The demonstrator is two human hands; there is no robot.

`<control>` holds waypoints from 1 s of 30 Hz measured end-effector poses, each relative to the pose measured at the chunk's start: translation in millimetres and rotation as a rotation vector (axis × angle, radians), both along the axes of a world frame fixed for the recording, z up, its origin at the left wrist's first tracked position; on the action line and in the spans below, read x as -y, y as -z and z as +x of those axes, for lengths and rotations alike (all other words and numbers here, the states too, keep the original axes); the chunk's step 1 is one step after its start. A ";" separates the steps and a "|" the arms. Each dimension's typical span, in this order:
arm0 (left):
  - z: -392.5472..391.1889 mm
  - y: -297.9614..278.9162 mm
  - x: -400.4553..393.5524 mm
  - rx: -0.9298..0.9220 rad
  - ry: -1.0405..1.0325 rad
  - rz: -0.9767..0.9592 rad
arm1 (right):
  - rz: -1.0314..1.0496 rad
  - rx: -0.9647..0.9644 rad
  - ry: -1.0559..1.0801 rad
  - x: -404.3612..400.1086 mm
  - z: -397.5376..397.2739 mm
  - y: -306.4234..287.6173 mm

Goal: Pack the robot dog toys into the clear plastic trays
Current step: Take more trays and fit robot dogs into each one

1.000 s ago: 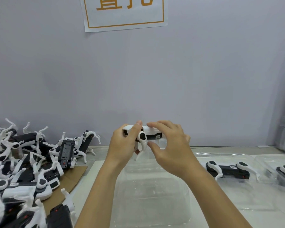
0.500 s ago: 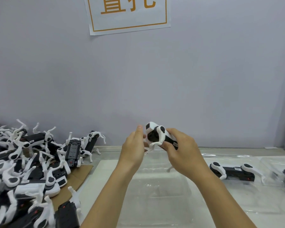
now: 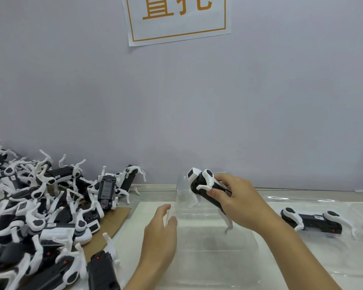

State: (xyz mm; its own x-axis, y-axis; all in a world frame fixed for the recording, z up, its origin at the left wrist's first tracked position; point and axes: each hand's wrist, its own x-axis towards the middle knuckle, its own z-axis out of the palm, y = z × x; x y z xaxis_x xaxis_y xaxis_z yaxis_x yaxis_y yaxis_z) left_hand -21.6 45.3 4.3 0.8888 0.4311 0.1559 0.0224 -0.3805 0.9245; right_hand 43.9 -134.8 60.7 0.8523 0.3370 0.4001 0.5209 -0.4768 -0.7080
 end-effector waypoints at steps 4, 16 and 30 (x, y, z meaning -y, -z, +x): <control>3.3 -0.4 -1.5 -0.031 0.090 -0.219 | -0.133 0.030 0.001 -1.8 0.1 -1.5; 14.3 0.9 -7.8 -0.035 0.052 -0.347 | -0.373 -0.058 -0.037 -25.7 -7.8 25.0; 27.7 -8.4 -8.9 -0.077 0.065 -0.281 | -0.335 -0.064 -0.014 -25.8 -2.8 33.6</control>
State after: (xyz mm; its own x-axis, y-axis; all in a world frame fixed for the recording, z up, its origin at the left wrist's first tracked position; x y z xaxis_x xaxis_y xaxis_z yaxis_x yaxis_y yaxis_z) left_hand 6.1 54.2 12.6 0.9203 0.3901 -0.0301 0.0802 -0.1128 0.9904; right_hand 41.1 -108.9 27.1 0.8664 0.4523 0.2116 0.4888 -0.6815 -0.5446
